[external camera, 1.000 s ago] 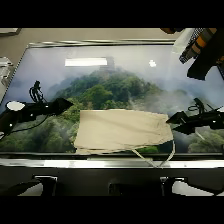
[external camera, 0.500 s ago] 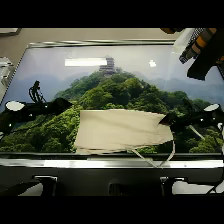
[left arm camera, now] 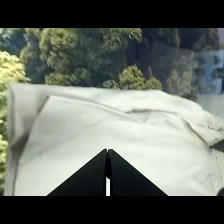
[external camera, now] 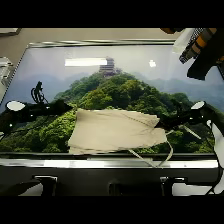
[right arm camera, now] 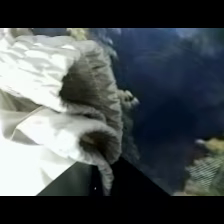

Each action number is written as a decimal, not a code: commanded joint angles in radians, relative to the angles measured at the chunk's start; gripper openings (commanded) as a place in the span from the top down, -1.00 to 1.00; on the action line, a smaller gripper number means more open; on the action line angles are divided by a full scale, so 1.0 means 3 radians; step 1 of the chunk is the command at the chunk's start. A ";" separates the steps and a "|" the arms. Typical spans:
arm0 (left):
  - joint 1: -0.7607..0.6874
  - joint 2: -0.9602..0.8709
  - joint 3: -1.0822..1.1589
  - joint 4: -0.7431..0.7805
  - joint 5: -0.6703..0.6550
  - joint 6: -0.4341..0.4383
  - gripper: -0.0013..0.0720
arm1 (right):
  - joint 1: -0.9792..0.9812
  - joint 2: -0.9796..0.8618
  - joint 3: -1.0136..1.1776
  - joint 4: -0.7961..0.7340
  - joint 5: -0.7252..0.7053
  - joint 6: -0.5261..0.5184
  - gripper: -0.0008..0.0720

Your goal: Fold the clothes and pants, and hang the long-sleeved shirts on hangers.

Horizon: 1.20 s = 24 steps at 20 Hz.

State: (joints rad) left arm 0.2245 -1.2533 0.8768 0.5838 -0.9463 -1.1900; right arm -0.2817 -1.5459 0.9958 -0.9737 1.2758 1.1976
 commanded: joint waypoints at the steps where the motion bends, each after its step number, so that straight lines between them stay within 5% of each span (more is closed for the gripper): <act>1: -0.0290 -0.0004 0.0001 -0.0075 -0.0137 0.0001 0.93 | 0.0017 0.0276 0.0008 -0.0014 0.0053 0.0359 0.87; 13: -0.2561 -0.0787 0.0134 -0.1123 0.1359 -0.0373 0.93 | 0.0017 0.1676 0.0008 -0.0650 0.0811 0.1643 0.87; 16: -0.2897 -0.1268 0.0636 -0.1237 0.1359 -0.0374 0.93 | 0.0017 0.1901 0.0015 -0.0698 0.0895 0.1672 0.87; 21: -0.3175 -0.2026 0.1560 -0.1237 0.0975 -0.0626 0.93 | 0.0017 0.1872 0.0468 -0.1488 0.0791 0.1774 0.87; 24: -0.3281 -0.2323 0.2018 -0.1236 0.0977 -0.0740 0.93 | 0.0017 0.1680 0.0744 -0.1317 0.0738 0.1742 0.87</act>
State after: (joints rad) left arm -0.7223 -1.8565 1.3533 0.2184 -0.6323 -1.3701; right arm -0.2775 -1.0084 1.1458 -1.3540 1.5162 1.7210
